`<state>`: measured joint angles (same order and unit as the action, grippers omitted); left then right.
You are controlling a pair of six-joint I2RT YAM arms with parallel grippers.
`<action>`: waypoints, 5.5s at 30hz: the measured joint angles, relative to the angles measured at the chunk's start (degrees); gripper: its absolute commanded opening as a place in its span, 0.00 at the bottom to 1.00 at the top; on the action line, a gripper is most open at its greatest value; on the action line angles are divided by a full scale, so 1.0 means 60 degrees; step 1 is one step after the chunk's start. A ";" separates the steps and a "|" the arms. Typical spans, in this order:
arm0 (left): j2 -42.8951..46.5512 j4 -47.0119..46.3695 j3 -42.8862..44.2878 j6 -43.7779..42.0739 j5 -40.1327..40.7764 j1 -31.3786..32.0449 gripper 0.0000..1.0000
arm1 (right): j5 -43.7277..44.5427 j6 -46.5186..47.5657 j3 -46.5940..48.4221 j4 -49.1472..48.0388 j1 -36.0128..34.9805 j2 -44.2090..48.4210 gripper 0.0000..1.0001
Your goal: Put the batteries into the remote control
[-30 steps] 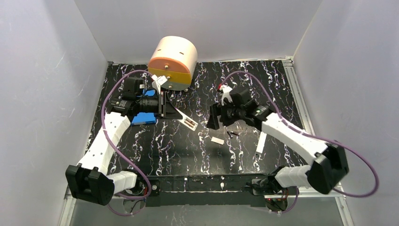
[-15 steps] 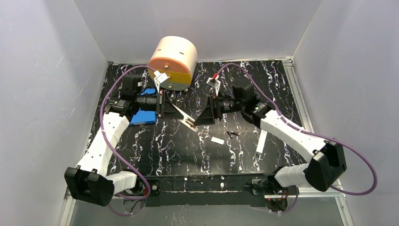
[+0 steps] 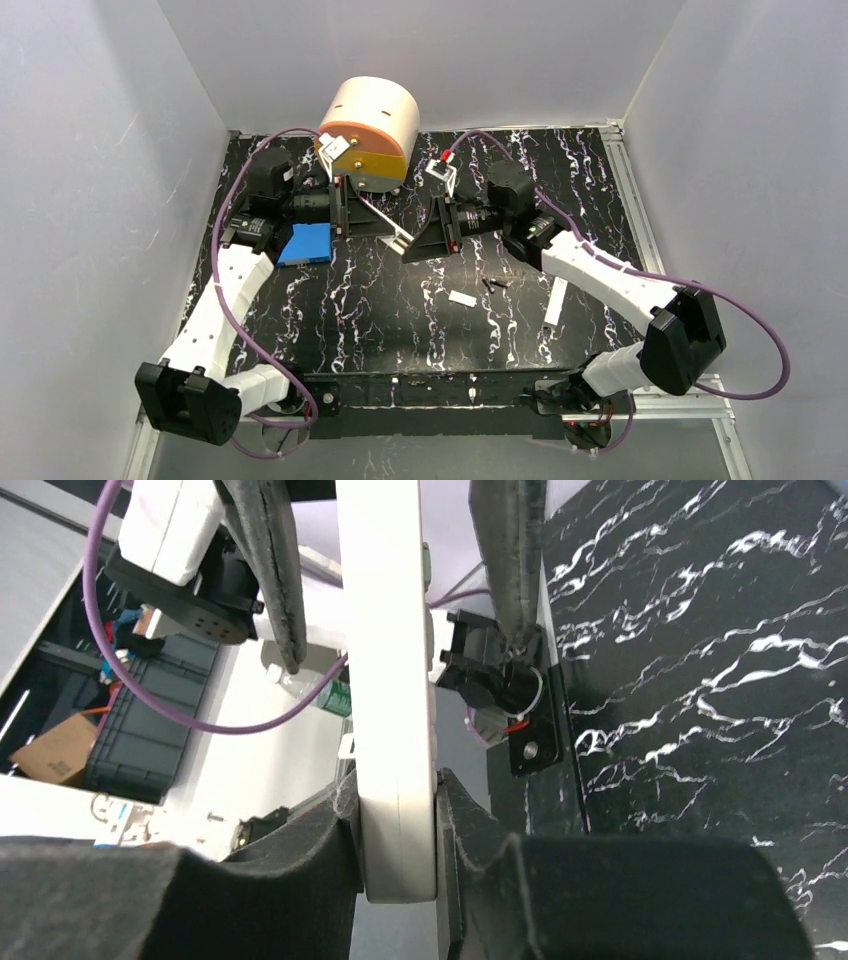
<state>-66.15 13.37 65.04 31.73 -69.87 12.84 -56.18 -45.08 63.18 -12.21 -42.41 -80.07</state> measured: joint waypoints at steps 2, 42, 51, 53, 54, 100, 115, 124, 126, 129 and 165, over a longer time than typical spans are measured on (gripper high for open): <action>0.0076 -0.0616 -0.0073 0.0532 0.0259 0.0011 0.86 | 0.0229 -0.0321 -0.0073 -0.0535 -0.0018 0.0076 0.21; 0.0976 -0.6156 -0.1960 0.6874 0.4987 0.0102 0.00 | 0.2616 -0.4124 -0.0739 -0.5362 -0.0189 -0.0674 0.36; 0.0860 -0.6226 -0.1902 0.5974 0.4779 0.0113 0.00 | 0.3045 -0.3311 -0.0794 -0.3850 0.0015 -0.0321 0.92; 0.0860 -0.6226 -0.1902 0.5501 0.4601 0.0109 0.00 | 0.3413 -0.2703 -0.1009 -0.3038 0.0324 0.0273 0.93; 0.0860 -0.6222 -0.1902 0.5304 0.4503 0.0098 0.00 | 0.3628 -0.2357 -0.1129 -0.2605 0.0488 0.0681 0.92; 0.0612 -0.5399 -0.1399 0.2812 0.1541 -0.0058 0.00 | 1.1304 0.5217 -0.1592 0.7271 0.0951 -0.0630 0.42; 0.0382 -0.4951 -0.1198 0.2565 0.1548 -0.0058 0.00 | 1.0586 0.8327 -0.1242 0.7541 0.1308 -0.1643 0.54; 0.0288 -0.4856 -0.1184 0.2492 0.1548 -0.0058 0.00 | 1.0375 0.8619 -0.1206 0.7504 0.1308 -0.2248 0.43; 0.0280 -0.4838 -0.1162 0.2484 0.1548 -0.0058 0.00 | 1.0404 0.8633 -0.1184 0.7501 0.1308 -0.2426 0.40; 0.0222 -0.4794 -0.1045 0.2455 0.1545 -0.0058 0.00 | 1.0408 0.8641 -0.1038 0.7435 0.1304 -0.2590 0.38; 0.0342 -0.4280 -0.2011 0.3300 0.3523 0.0022 0.00 | 1.0163 0.5788 -0.0160 0.5461 0.1126 0.0882 0.16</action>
<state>-64.10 -12.32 52.97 51.53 -48.73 12.97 4.80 -10.35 62.22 20.56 -35.66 -74.78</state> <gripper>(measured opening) 0.215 0.162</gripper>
